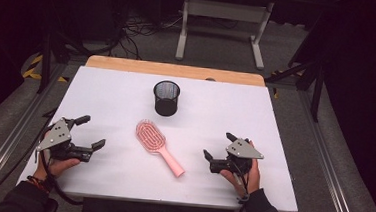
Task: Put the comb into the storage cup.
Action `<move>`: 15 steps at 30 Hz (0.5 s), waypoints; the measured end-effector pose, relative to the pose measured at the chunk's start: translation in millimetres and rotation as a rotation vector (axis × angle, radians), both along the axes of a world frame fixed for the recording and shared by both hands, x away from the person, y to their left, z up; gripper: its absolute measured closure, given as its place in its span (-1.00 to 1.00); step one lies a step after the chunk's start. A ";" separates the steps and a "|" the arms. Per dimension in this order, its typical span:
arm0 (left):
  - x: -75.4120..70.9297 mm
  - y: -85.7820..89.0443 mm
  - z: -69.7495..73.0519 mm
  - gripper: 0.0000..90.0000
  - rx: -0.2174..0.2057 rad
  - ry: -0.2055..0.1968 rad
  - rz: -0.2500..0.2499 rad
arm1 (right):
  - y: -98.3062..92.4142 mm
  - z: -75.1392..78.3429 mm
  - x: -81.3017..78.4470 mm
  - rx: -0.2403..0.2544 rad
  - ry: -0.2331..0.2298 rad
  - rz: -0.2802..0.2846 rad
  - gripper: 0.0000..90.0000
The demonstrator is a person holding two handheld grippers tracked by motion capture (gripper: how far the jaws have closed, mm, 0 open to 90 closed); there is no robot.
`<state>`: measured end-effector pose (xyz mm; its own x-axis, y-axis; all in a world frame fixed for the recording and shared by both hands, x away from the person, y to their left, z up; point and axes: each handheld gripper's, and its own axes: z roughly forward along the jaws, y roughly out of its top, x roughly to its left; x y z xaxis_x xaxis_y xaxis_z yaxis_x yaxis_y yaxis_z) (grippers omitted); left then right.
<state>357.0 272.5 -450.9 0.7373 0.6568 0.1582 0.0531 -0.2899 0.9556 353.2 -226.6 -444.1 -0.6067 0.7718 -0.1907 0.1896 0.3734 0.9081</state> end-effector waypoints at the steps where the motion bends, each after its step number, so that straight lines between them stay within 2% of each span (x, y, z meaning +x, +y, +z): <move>1: -0.6 -0.5 0.0 -0.82 -0.001 -0.003 0.003 | 0.1 -0.5 0.3 0.002 0.006 0.003 -0.87; 5: -2.6 -3.7 -0.3 -0.81 -0.010 -0.004 -0.002 | 2.4 -1.0 1.9 -0.022 0.019 0.007 -0.88; 11: -2.2 -6.1 -2.4 -0.82 0.021 0.002 -0.017 | 5.3 1.9 3.5 -0.030 0.034 0.014 -0.88; 12: -2.7 -6.9 -2.6 -0.82 0.023 0.003 -0.019 | 6.8 2.3 4.9 -0.039 0.062 0.011 -0.89; 13: -2.7 -6.9 -2.6 -0.82 0.023 0.003 -0.019 | 6.8 2.3 4.9 -0.039 0.062 0.011 -0.89; 15: -3.7 -8.1 -3.4 -0.82 0.016 0.010 -0.029 | 8.8 4.9 7.6 -0.032 0.102 0.029 -0.90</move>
<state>353.4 264.4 -454.3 0.7576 0.6324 0.1614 0.0537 -0.3069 0.9502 360.8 -217.8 -439.2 -0.6459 0.7484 -0.1510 0.2690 0.4082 0.8724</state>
